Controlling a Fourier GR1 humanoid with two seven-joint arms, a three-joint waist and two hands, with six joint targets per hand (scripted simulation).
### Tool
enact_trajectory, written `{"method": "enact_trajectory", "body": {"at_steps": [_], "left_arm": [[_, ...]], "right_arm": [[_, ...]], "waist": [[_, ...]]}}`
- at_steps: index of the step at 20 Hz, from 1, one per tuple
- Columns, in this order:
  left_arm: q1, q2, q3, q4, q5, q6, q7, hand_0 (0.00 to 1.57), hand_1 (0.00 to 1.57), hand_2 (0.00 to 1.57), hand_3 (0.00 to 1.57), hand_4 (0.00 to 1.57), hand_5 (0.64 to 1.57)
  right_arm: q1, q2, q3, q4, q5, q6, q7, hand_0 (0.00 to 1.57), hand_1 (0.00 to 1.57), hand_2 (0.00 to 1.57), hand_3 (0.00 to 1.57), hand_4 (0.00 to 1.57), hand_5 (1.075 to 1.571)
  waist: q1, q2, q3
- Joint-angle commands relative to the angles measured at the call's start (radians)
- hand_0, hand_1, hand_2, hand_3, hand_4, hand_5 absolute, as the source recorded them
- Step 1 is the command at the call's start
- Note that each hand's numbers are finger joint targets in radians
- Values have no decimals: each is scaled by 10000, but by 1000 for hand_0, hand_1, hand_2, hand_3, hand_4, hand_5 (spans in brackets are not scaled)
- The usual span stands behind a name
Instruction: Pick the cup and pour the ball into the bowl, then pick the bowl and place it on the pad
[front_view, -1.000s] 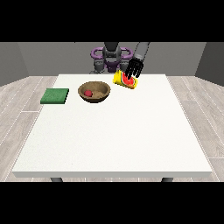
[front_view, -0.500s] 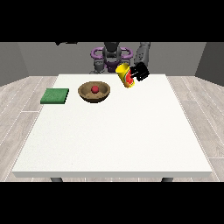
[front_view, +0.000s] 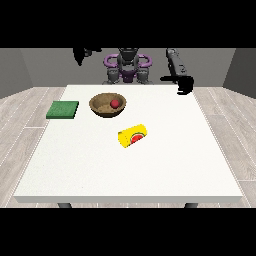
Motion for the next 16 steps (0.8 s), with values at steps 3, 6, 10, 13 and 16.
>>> {"method": "enact_trajectory", "body": {"at_steps": [3, 6, 10, 13, 16], "left_arm": [[-624, 2124, 1054, 835, 1177, -2397, 165, 0, 0, 0, 0, 0, 1540], [-1094, 2907, 1095, 688, 1265, -2799, 805, 0, 0, 0, 0, 0, 1531], [-2114, 3781, 966, 161, 1163, -2709, 1939, 0, 0, 0, 0, 0, 1521], [-2066, 4366, 1068, 180, 1200, -2923, 2410, 0, 0, 0, 0, 0, 1522], [-2685, 4642, 875, -146, 1158, -2821, 3191, 0, 0, 0, 0, 0, 1523]], "right_arm": [[-19, 589, 839, -206, 814, -554, -57, 0, 0, 0, 0, 493, 1568], [-196, 659, 630, 1089, 795, -381, -890, 0, 0, 0, 0, 476, 1569], [-529, 899, 230, 2960, 503, -124, -2293, 0, 0, 0, 0, 412, 1568], [-443, 766, -163, 3962, 10, 303, -2518, 0, 0, 0, 0, 402, 1569], [-1035, 886, -437, 5371, -63, 351, -3259, 0, 0, 0, 0, 386, 1570]], "waist": [[-383, 808, 66], [-68, 1136, 75], [101, 1393, 94], [-83, 1206, 88], [-26, 1252, 91]]}}
